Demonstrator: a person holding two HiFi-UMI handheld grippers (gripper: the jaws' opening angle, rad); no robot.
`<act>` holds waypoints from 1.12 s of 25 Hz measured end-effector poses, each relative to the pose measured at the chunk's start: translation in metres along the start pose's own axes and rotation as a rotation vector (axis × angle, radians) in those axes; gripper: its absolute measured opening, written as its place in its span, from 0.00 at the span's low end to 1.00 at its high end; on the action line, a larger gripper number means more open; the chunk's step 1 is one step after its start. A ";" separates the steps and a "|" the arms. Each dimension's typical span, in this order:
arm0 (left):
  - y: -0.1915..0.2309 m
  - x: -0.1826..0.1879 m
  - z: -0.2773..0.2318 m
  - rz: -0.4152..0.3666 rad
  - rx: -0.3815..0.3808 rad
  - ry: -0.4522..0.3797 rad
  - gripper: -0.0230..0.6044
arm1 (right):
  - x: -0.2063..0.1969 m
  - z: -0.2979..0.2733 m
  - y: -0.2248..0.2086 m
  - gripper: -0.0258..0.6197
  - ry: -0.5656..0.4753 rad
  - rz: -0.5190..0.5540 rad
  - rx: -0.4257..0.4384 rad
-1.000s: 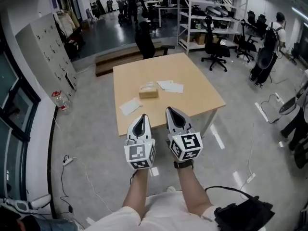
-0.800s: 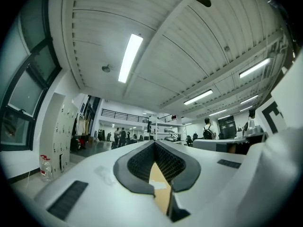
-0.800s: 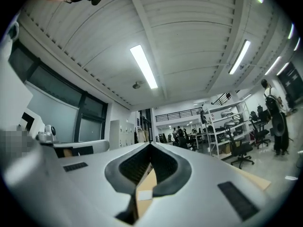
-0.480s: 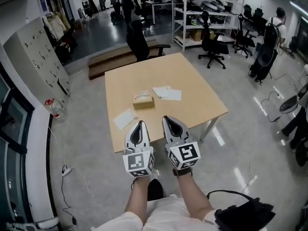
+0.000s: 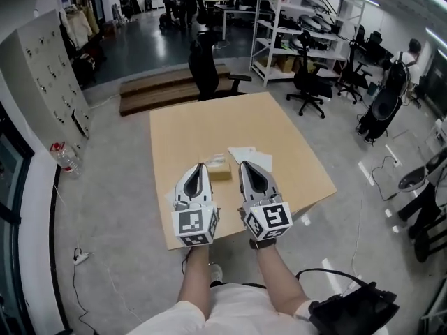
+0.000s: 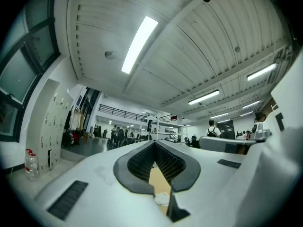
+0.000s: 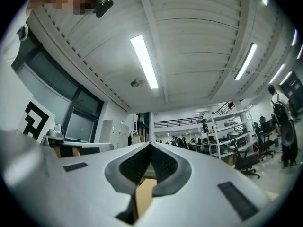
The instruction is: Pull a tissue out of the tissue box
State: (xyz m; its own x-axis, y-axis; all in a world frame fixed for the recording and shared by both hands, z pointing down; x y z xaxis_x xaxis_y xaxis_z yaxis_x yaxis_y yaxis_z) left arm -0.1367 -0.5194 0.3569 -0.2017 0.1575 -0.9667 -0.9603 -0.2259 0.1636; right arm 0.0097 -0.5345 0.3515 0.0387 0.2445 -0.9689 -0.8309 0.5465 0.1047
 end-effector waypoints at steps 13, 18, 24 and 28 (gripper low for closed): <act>0.068 -0.072 -0.076 0.059 0.006 0.142 0.04 | -0.092 -0.081 -0.006 0.04 0.158 -0.054 0.074; 0.068 -0.127 -0.108 0.073 -0.021 0.261 0.04 | -0.139 -0.099 -0.029 0.04 0.242 -0.085 0.064; 0.082 -0.179 -0.130 0.072 -0.007 0.350 0.04 | -0.197 -0.118 -0.052 0.04 0.335 -0.143 0.035; 0.092 -0.213 -0.139 0.089 -0.002 0.396 0.04 | -0.242 -0.128 -0.061 0.04 0.429 -0.143 0.031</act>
State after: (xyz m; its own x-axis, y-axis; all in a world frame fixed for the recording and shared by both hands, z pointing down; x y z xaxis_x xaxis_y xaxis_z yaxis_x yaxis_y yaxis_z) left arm -0.1553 -0.7075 0.5503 -0.1943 -0.2451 -0.9498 -0.9418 -0.2241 0.2504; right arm -0.0200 -0.7295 0.5505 -0.0872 -0.1854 -0.9788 -0.8169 0.5756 -0.0363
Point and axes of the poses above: the fingertips, and each gripper's own axes: z backward along the fingers, y to its left, x out of its top, the point moved 5 cm from there along z, backward along the fingers, and after that the axes turned 5 degrees about z, right-handed, at the moved point
